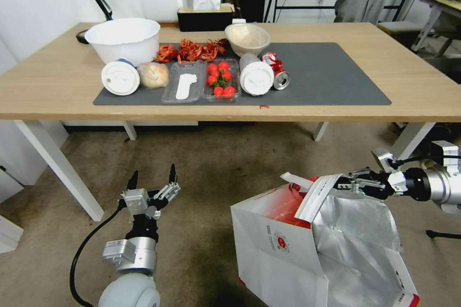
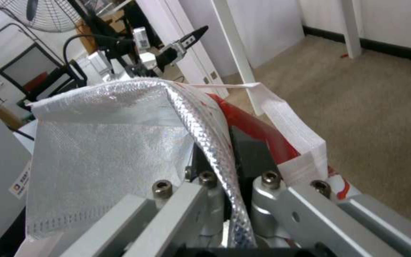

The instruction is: Pick up the food delivery bag from the floor and place it on the table.

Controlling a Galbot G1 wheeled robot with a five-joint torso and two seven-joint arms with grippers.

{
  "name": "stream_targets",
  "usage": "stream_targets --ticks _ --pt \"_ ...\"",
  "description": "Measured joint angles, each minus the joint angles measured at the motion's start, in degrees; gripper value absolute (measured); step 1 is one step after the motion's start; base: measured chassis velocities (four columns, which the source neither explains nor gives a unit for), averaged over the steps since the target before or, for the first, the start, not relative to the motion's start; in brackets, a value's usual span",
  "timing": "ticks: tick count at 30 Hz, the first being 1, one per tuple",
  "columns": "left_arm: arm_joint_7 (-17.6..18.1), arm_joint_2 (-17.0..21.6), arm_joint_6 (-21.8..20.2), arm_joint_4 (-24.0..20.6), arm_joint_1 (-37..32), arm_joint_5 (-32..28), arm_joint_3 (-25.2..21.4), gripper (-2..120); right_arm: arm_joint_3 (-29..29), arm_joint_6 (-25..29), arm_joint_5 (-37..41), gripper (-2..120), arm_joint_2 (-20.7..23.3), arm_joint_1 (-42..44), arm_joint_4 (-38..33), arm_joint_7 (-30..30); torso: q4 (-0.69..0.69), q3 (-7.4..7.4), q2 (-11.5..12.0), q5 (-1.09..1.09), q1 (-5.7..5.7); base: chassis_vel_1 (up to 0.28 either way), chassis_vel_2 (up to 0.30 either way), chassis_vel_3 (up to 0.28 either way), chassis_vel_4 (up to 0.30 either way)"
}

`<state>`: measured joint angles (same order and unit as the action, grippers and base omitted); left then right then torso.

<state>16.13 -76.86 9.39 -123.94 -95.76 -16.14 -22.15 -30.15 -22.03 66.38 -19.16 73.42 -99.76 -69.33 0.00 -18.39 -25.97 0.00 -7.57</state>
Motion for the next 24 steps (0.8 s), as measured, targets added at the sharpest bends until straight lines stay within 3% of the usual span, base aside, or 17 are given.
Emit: stream_targets --ticks 24 --pt "0.14 -0.25 -0.03 0.13 0.29 -0.13 0.26 100 -0.23 -0.02 -0.23 0 0.13 0.41 -0.69 -0.20 0.00 -3.53 -5.58 0.00 -2.05 0.000 0.000 0.000 0.000"
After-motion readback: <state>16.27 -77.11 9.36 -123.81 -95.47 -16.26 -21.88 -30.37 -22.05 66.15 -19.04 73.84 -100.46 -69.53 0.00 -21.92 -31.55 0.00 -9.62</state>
